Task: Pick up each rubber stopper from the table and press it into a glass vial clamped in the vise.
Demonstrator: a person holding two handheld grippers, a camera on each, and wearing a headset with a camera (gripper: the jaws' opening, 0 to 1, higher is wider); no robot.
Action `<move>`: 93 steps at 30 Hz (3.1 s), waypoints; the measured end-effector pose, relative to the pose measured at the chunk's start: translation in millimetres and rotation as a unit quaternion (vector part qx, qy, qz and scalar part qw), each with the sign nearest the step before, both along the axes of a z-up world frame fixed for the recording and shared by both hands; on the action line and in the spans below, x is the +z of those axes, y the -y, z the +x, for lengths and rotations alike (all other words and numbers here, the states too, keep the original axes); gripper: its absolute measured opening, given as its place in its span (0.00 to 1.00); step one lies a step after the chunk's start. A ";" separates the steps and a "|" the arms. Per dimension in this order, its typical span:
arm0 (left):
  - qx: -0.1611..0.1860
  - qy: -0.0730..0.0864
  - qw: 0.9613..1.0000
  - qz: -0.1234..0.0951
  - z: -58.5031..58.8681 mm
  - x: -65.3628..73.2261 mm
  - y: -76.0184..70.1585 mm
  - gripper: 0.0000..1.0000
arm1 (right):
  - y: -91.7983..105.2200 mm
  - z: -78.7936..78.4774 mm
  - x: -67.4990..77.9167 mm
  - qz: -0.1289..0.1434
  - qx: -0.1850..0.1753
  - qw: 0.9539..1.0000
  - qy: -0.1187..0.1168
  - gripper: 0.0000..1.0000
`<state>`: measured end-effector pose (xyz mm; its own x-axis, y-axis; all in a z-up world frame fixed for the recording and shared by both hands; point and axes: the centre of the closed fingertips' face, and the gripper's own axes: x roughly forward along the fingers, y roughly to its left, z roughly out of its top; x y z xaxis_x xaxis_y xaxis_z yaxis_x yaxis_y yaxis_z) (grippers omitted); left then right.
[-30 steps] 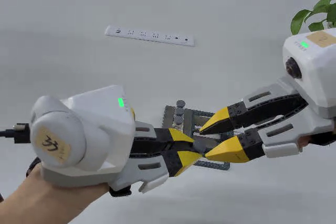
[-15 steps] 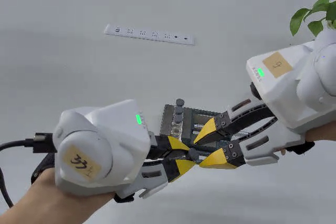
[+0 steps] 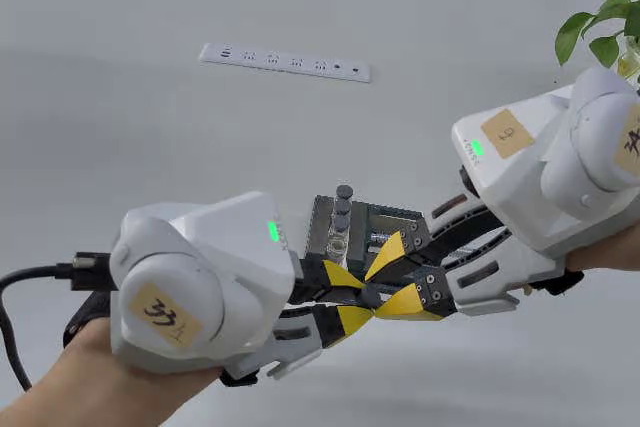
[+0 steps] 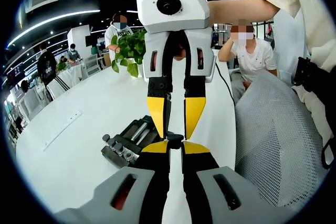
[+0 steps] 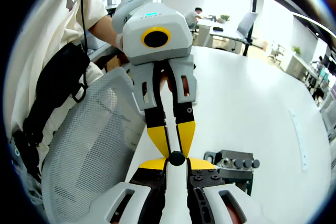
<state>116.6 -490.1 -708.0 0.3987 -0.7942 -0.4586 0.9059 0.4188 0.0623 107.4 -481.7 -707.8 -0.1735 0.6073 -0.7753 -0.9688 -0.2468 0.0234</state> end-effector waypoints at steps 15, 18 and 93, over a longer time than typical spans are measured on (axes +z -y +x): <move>0.003 -0.007 1.000 -0.006 0.7 -0.5 0.3 0.04 | -1.8 -1.3 1.4 0.000 0.013 1.000 0.013 0.07; 0.001 -0.006 1.000 -0.007 -0.1 -0.8 0.9 0.04 | -1.6 -2.0 1.3 -0.002 0.015 1.000 0.011 0.07; 0.179 -0.079 0.980 -0.034 23.2 -50.8 -62.7 0.94 | -20.5 83.3 -43.0 -0.160 0.193 0.959 0.134 0.06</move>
